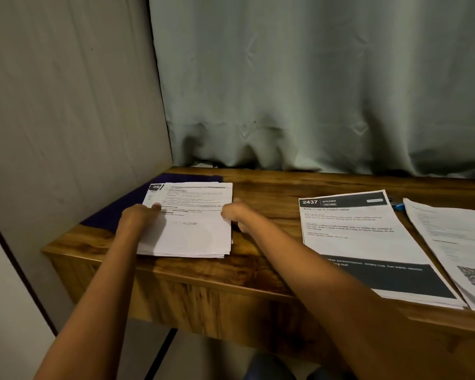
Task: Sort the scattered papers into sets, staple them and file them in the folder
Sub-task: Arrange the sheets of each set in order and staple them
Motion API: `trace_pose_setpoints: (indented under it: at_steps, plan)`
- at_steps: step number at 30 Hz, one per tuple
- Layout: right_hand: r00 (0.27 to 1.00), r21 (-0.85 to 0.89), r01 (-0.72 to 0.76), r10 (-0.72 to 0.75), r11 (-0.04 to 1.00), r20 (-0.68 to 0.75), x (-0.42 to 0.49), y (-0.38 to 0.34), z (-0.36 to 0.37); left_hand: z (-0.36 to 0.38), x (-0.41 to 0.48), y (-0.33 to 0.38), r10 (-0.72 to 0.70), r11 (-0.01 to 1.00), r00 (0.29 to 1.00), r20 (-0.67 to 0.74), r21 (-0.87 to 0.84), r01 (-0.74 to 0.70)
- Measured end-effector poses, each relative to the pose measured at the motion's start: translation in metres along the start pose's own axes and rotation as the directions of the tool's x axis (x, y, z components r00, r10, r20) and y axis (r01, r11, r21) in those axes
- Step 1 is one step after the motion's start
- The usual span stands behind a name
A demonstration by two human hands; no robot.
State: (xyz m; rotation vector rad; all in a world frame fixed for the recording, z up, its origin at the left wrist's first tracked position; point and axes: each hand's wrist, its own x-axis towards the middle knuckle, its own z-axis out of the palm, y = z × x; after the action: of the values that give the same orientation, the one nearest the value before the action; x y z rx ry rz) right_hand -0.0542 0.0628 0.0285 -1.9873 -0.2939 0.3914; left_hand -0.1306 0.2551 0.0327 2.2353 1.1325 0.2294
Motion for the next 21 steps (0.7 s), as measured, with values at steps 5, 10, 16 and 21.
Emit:
trace_pose_setpoints:
  at_steps: [5, 10, 16, 21]
  plan:
    - [0.995, 0.02, -0.03, 0.028, 0.999, 0.093, -0.004, -0.003, 0.0, -0.003, -0.009, 0.001, 0.017, 0.998, 1.0, 0.025, 0.054, -0.019]
    - [1.0, -0.031, 0.0, 0.001, 1.0, 0.027, -0.001, 0.006, -0.001, -0.012, -0.012, 0.0, 0.189, 0.941, 0.979, 0.072, -0.298, -0.16]
    - [0.999, 0.284, -0.036, 0.027, 0.958, 0.037, -0.002, 0.016, -0.023, -0.025, -0.043, 0.012, 0.462, 0.628, 0.887, -0.006, -0.704, -0.331]
    - [0.983, 0.516, -0.107, 0.013, 0.85, 0.183, -0.014, 0.021, -0.064, -0.035, -0.078, 0.045, 0.649, 0.377, 0.756, -0.08, -0.829, -0.412]
